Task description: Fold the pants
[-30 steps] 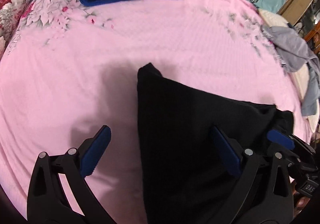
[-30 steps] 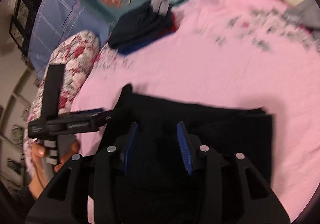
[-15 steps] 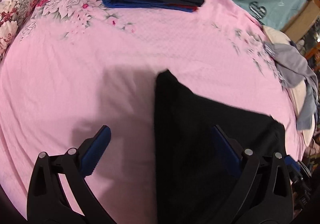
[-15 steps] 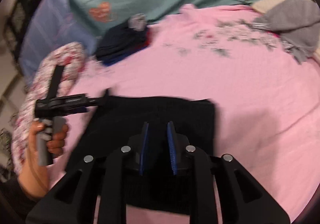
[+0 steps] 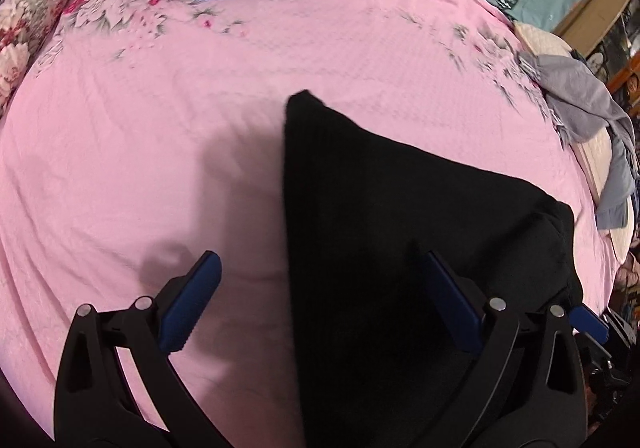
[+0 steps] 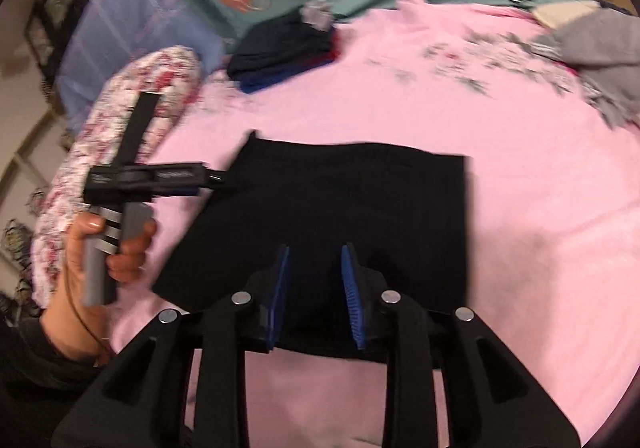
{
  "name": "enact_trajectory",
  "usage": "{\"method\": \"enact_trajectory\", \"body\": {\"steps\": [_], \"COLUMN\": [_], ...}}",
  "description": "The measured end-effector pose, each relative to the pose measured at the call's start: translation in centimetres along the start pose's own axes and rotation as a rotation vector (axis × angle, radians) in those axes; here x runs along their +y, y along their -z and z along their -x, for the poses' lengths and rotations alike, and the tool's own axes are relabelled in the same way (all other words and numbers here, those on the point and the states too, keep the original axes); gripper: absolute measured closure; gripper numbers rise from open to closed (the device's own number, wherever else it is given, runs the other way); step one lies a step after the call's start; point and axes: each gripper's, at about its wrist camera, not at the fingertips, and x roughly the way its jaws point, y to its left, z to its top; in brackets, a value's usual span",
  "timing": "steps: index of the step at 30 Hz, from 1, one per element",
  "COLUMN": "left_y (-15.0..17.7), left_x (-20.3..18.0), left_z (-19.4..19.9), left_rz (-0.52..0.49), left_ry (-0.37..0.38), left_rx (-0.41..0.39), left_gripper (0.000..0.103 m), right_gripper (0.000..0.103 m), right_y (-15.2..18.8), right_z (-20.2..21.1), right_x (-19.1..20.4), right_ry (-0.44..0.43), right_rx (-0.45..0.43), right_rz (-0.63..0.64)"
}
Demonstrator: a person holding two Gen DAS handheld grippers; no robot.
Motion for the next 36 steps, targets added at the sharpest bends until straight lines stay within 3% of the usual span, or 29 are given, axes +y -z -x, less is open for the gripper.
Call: {"method": "enact_trajectory", "body": {"steps": [5,9,12,16,19,21,22,24,28,33,36], "left_y": [0.1,-0.7,-1.2,-0.9,-0.1,0.4,0.7,1.3,1.9,2.6,3.2], "left_x": [-0.2,1.0,1.5,1.6,1.0,0.0,-0.6,-1.4,-1.5,-0.8,-0.5], "left_z": [-1.2,-1.8,-1.8,-0.9,0.8,0.9,0.7,-0.3,-1.1,0.5,1.0], "left_rz": [-0.010,0.026,0.050,0.080,0.087,0.053,0.034,0.005,0.001,0.015,0.002], "left_ry": [0.014,-0.002,0.004,0.032,0.073,0.080,0.085,0.090,0.078,0.171,0.192], "left_rx": [0.039,0.025,0.030,0.044,0.015,0.022,0.037,0.079,0.103,0.138,0.153], "left_gripper": [0.002,0.002,0.002,0.002,0.002,0.002,0.002,0.002,0.002,0.002,0.002], "right_gripper": [0.074,0.074,0.074,0.074,0.069,0.057,0.052,0.052,0.052,0.051,0.032], "right_y": [-2.2,-0.3,2.0,2.2,1.3,0.8,0.4,-0.1,0.7,1.2,1.0], "right_z": [-4.8,-5.4,-2.4,0.2,2.0,1.7,1.1,-1.0,-4.0,-0.5,1.7], "right_x": [0.9,-0.5,-0.8,-1.2,-1.2,-1.0,-0.7,-0.8,-2.0,-1.4,-2.7], "right_ry": [-0.017,0.068,0.104,0.135,0.031,-0.012,0.002,0.039,0.086,0.148,0.176], "right_rx": [0.059,0.167,0.134,0.143,0.034,-0.023,-0.038,-0.015,0.133,0.086,0.001], "right_rz": [0.001,0.029,0.133,0.152,0.095,0.087,0.084,0.050,0.041,0.111,0.045]}}
